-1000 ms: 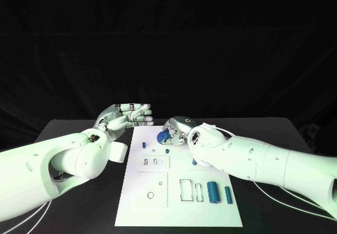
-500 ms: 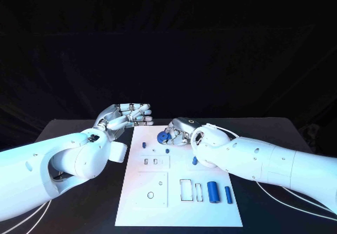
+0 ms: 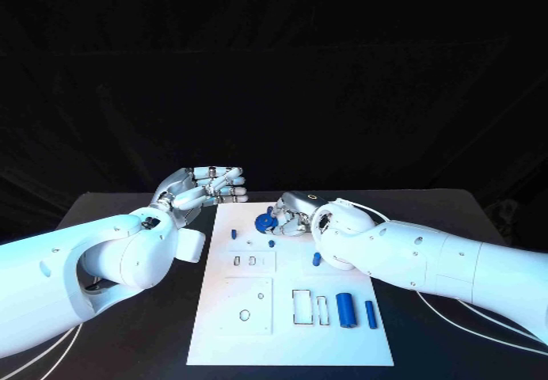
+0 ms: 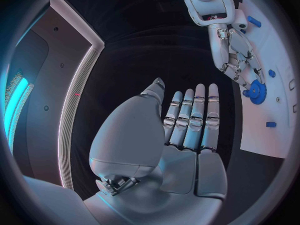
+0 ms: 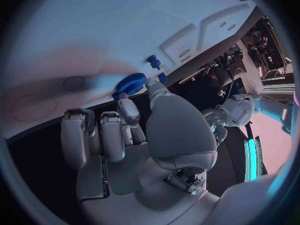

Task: Assemble the parts on the task board

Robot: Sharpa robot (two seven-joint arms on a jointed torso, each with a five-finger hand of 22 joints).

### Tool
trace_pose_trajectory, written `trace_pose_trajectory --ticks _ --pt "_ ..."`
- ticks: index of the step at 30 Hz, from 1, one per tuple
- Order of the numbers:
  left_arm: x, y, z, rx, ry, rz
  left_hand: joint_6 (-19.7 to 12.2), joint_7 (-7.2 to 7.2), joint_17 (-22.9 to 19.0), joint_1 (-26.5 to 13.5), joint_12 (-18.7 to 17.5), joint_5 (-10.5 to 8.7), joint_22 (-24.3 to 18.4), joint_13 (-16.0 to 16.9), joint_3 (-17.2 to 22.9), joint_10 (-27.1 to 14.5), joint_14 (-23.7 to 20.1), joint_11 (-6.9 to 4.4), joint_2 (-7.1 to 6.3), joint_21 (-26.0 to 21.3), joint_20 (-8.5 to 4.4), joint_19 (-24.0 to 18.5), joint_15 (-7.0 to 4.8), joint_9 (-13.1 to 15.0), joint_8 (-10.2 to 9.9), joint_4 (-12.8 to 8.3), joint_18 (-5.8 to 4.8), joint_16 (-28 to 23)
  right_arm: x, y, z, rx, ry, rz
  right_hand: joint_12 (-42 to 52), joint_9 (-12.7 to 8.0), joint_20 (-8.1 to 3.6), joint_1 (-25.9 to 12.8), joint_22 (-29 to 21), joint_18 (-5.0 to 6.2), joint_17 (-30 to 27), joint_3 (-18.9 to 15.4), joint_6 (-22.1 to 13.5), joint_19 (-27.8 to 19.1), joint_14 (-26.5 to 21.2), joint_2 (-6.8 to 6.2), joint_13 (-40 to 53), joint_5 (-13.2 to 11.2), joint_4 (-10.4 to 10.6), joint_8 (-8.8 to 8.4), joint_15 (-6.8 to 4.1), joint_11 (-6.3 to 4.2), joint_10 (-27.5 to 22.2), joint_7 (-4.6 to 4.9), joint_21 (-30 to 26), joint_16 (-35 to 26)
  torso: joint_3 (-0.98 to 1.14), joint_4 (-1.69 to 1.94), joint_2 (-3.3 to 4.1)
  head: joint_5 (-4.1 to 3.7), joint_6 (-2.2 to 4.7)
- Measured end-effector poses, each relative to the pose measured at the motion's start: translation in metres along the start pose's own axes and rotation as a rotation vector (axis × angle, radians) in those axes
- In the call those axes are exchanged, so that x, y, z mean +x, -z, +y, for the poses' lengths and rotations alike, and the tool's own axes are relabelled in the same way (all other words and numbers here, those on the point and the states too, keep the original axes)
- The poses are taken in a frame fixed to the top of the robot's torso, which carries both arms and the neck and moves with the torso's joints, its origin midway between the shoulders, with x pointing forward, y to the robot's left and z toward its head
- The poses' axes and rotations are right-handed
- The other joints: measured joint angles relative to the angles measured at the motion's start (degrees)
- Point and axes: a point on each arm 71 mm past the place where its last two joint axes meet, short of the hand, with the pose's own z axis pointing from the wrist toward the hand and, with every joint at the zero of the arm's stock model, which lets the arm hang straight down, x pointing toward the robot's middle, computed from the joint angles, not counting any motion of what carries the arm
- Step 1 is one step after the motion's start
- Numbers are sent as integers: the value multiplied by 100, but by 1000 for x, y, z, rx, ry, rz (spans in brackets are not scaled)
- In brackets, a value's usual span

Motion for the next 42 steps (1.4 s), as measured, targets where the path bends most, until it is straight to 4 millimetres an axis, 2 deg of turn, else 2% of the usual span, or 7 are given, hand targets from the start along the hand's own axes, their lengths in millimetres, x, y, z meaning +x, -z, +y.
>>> trace_pose_trajectory --ticks 10,12,16,21,28,36,42 --pt "-2 1 0 -1 -2 -4 0 0 -1 0 0 0 0 0 0 0 0 0 0 0 0 0 0 0 0 0 0 0 -7 15 -7 -4 -8 -18 45 2 0 6 -1 1 -1 -19 56 0 0 5 59 132 -19 0 0 -21 21 -13 0 0 -3 3 -1 19 8" --pt "-2 1 0 -1 -2 -5 0 0 -1 0 0 0 0 0 0 0 0 0 0 0 0 0 0 0 0 0 0 0 -13 20 -9 -9 -12 -41 45 2 0 69 -1 0 -1 -36 71 0 0 58 70 186 -42 0 0 -2 40 -19 0 0 -5 0 -3 19 18" --pt "-3 1 0 -1 -2 -6 0 0 -1 0 0 0 0 0 0 0 0 0 0 0 0 0 0 0 0 0 0 0 -31 32 -17 -14 -18 -88 73 -4 0 308 -1 0 -1 28 112 0 1 43 100 162 -170 0 -3 -25 64 -29 22 0 -7 -9 -12 6 37" --pt "-4 0 0 -2 -3 -9 0 0 -1 0 0 0 0 0 0 0 0 0 0 0 0 0 0 0 0 0 0 0 -59 57 -45 11 -47 -137 146 -11 0 676 -1 0 -1 114 171 0 22 30 176 -73 -414 0 -23 -36 135 -26 62 35 -10 -38 -42 -7 53" --pt "-5 -1 1 -3 -5 -13 0 0 -1 0 0 0 0 0 0 0 0 0 0 0 0 0 0 0 0 0 0 0 -75 90 -98 60 -115 -136 200 -24 0 827 -2 1 -2 143 210 0 22 -69 242 -26 -541 0 -23 -52 194 -24 62 34 -13 -105 -120 -63 53" --pt "-5 -3 2 -5 -4 -13 0 0 4 0 -24 0 -5 0 0 -20 0 20 0 0 0 0 0 0 0 0 0 0 -71 109 -135 88 -136 -110 130 -61 0 900 -2 0 -2 121 181 0 21 -99 140 -26 -595 -74 -23 -20 162 4 21 34 7 -168 -186 -109 32" --pt "-4 -4 3 -6 -3 -10 0 0 5 0 -24 0 -5 0 0 -20 0 20 0 0 0 0 0 0 0 0 0 0 -59 111 -150 106 -133 -90 109 -73 0 924 -3 0 -3 121 162 0 21 -122 121 -26 -595 -95 -23 1 141 23 21 34 23 -181 -193 -124 25"
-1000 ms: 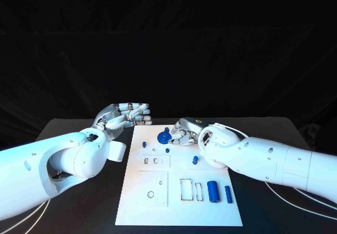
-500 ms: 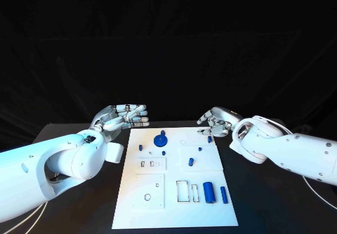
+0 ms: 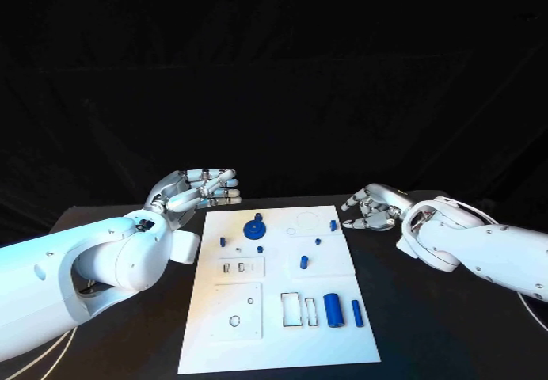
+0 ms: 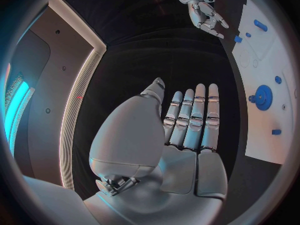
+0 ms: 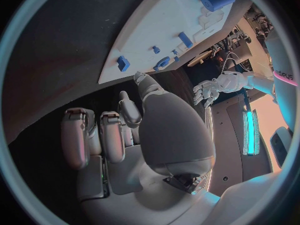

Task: Assemble the parts on the task board

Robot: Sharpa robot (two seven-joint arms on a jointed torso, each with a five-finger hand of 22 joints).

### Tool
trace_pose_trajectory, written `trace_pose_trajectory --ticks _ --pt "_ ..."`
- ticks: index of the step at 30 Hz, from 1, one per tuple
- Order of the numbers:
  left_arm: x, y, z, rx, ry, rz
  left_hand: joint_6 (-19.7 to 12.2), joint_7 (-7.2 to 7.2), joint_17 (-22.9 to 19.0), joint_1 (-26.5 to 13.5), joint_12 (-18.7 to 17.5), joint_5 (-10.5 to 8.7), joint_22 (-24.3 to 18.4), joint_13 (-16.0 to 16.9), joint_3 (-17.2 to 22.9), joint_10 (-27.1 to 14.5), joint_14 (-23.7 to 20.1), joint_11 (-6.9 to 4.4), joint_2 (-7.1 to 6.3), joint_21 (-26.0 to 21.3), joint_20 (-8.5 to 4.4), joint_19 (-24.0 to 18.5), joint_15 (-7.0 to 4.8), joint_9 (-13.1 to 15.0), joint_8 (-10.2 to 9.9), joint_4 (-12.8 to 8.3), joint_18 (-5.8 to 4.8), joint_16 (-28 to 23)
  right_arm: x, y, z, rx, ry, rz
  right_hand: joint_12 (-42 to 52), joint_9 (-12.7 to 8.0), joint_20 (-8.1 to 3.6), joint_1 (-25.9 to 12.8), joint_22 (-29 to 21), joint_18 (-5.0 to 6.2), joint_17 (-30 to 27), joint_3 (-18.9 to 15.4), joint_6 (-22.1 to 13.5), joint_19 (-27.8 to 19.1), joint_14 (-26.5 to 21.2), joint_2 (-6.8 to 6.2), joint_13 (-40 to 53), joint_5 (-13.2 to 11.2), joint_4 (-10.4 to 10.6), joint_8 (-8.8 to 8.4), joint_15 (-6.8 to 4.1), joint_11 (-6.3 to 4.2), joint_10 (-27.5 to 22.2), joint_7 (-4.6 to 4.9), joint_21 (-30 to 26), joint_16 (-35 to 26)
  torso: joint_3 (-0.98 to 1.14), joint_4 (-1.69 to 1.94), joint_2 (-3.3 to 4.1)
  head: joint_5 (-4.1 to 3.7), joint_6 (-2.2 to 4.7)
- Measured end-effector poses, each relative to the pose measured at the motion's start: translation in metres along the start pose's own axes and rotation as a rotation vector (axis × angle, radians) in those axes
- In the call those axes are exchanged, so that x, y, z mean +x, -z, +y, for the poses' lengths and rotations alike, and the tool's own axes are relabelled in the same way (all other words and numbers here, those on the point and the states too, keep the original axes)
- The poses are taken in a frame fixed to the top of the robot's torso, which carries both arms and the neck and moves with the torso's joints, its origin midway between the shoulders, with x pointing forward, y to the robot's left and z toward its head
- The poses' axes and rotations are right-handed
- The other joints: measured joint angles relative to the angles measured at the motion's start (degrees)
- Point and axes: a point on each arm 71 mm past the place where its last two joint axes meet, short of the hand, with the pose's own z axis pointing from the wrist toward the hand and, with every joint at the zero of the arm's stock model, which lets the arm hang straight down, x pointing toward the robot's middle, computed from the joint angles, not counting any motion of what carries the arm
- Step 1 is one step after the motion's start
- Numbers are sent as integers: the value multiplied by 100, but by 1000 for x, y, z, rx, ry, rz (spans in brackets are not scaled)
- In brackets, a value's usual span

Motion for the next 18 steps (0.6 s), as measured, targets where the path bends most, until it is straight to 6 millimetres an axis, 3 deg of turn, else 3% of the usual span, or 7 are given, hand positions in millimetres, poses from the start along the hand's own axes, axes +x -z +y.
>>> trace_pose_trajectory --ticks 18 --pt "0 -1 1 -2 1 3 0 0 -1 0 0 0 0 0 0 0 0 0 0 0 0 0 0 0 0 0 0 0 19 -20 1 -4 14 17 -59 -14 0 0 -1 0 -1 -16 -49 0 0 0 -50 0 -15 -44 0 -1 -42 6 -22 0 19 22 19 21 -51"
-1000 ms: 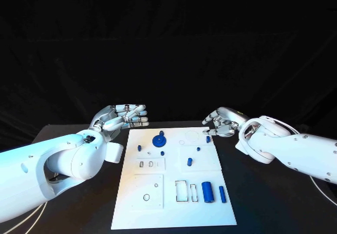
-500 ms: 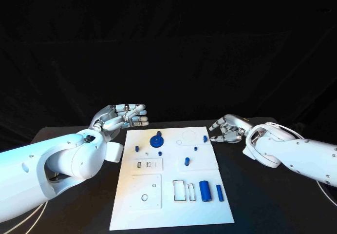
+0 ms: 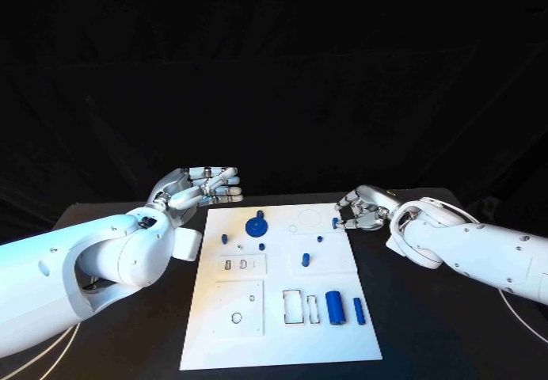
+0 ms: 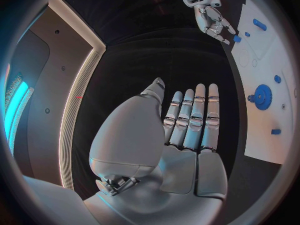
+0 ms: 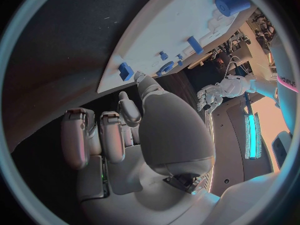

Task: Assemble the parts on the task board

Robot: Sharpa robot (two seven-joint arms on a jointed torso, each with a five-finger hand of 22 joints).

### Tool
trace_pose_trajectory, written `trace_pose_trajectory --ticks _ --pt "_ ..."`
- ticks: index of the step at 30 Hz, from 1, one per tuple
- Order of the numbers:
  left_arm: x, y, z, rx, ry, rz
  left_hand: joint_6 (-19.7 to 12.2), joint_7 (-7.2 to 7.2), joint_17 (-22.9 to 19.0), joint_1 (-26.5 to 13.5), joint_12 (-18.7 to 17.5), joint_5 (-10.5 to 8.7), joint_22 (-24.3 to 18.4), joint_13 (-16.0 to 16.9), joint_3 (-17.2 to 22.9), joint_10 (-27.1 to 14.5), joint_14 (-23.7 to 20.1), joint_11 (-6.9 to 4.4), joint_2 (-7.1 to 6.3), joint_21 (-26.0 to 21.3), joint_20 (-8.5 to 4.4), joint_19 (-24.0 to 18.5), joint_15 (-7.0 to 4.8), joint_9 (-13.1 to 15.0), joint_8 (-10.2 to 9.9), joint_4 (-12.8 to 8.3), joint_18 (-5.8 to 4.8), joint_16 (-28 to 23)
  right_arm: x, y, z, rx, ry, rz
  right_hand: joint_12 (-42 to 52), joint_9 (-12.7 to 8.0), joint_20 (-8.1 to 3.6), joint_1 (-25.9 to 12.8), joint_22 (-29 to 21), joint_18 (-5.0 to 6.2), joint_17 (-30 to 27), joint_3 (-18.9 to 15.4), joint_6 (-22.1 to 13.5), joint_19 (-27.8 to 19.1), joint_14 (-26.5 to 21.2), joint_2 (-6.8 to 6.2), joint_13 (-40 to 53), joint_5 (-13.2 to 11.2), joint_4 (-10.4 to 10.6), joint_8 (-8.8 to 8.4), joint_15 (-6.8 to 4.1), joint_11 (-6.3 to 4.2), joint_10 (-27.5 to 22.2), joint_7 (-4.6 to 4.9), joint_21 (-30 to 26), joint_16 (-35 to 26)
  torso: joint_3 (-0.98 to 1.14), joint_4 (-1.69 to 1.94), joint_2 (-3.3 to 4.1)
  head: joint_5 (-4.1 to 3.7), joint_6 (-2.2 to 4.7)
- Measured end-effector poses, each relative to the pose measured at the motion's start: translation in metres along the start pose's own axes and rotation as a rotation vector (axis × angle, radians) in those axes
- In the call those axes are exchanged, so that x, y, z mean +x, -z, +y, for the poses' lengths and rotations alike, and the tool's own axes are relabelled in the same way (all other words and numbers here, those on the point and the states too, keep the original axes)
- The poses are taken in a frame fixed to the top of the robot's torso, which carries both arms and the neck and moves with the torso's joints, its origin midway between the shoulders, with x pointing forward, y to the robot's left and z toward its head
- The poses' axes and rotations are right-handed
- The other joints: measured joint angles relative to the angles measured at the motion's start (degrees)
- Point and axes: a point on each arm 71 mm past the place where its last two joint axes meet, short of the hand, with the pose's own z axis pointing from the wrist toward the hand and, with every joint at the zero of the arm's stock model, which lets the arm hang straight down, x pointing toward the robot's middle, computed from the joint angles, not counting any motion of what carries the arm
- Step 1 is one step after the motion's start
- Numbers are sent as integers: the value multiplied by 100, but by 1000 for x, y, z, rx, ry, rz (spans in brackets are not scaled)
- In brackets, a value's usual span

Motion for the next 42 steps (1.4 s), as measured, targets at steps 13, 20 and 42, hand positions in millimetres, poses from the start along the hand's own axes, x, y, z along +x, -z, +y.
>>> trace_pose_trajectory --ticks 13,20,42 --pt "-1 0 0 0 0 -1 0 0 -1 0 0 0 0 0 0 0 0 0 0 0 0 0 0 0 0 0 0 0 9 -2 -1 3 13 30 0 14 0 30 3 0 0 16 86 0 0 31 22 0 -16 29 0 0 1 -21 0 0 1 -8 -4 7 -5" --pt "-1 0 0 0 -1 -2 0 0 -1 0 0 0 1 0 0 0 0 0 0 0 0 0 0 0 0 0 0 0 12 -3 -1 -2 31 39 0 25 0 61 4 0 -1 37 195 0 0 63 56 0 -26 73 0 -22 22 -48 0 0 3 0 -5 12 -18" --pt "-6 0 0 -1 -4 -12 0 0 3 0 0 0 1 0 0 0 0 0 0 0 0 0 0 0 0 0 0 0 16 -7 0 -2 54 50 112 52 -85 179 3 0 3 365 480 1 -22 243 190 -108 -78 207 -64 -126 146 -150 62 0 0 -3 -5 67 -27"
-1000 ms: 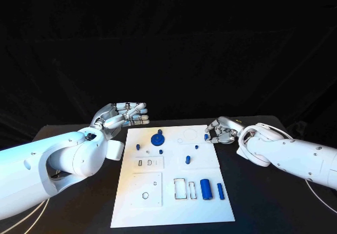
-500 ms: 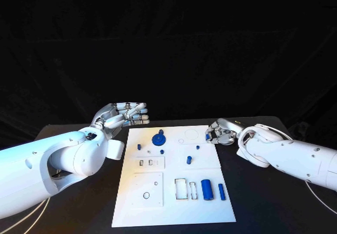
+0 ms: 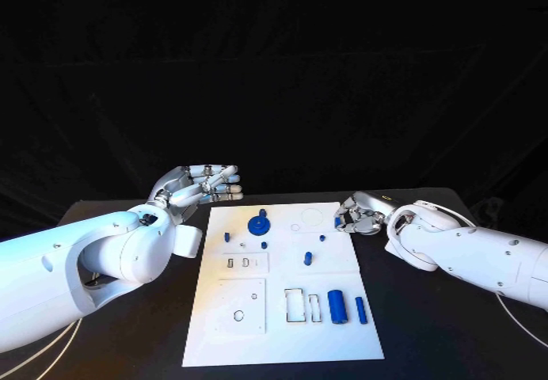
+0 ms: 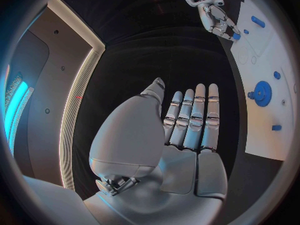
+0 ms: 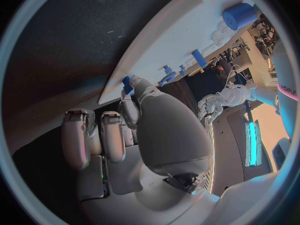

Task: Assemble the parts on the task board

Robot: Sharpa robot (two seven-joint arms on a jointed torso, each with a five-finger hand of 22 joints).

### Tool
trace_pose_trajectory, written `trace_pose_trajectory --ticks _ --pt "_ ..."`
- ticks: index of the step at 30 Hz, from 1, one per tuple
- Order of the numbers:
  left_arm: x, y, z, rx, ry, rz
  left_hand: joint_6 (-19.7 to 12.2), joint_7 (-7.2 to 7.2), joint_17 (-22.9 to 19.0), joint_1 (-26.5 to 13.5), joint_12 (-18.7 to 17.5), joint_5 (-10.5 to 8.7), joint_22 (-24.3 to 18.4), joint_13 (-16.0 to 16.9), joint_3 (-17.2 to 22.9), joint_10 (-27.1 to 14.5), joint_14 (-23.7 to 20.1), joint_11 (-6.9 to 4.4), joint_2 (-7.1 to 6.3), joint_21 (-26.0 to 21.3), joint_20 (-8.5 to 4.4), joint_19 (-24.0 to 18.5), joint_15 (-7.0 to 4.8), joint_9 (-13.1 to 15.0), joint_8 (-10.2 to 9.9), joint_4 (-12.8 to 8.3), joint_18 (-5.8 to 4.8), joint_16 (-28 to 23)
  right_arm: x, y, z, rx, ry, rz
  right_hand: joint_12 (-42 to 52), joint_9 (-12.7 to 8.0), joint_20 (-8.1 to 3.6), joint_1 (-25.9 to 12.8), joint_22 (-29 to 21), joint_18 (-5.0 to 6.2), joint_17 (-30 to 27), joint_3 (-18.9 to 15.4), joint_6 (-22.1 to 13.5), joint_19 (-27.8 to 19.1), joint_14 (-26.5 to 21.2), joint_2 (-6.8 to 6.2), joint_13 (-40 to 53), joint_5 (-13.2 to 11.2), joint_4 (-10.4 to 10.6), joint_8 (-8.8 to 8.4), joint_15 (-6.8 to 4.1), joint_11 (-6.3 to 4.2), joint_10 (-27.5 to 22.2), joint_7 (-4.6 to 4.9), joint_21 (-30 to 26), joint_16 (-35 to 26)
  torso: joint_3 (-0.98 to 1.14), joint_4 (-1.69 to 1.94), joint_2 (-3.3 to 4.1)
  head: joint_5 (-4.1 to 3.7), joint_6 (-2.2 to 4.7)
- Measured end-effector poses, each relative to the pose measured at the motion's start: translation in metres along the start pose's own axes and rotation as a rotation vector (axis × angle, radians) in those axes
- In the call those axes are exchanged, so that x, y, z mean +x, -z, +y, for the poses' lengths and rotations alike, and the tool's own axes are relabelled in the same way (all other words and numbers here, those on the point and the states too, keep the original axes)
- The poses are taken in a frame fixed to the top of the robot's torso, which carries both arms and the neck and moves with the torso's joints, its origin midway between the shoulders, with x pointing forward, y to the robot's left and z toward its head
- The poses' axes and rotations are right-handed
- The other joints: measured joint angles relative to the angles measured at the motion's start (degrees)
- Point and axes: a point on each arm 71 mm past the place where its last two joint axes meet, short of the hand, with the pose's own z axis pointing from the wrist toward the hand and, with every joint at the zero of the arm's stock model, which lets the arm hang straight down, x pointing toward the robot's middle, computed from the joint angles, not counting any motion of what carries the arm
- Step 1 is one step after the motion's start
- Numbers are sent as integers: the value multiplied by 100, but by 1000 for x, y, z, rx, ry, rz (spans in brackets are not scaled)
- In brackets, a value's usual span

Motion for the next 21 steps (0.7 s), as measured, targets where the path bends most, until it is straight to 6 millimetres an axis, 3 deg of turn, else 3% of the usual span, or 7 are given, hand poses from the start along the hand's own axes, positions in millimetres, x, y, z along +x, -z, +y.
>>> trace_pose_trajectory --ticks 17,21 --pt "-1 0 0 -1 -1 -3 0 0 -1 23 0 0 0 0 0 0 0 0 -23 0 0 0 0 0 0 0 0 0 1 -1 3 17 -9 -20 89 6 -40 -67 -1 0 -1 193 111 0 0 -7 90 -5 0 61 -41 -60 92 -71 25 0 8 -1 1 -8 -18" --pt "-2 0 0 -1 -2 -5 0 0 -1 23 0 0 0 0 0 0 0 0 -23 0 0 0 0 0 0 0 0 0 1 0 8 16 -31 -33 89 0 -40 12 -1 0 -1 392 129 -1 10 70 112 0 -83 46 -73 -49 114 -52 27 0 11 -1 0 -1 -23"
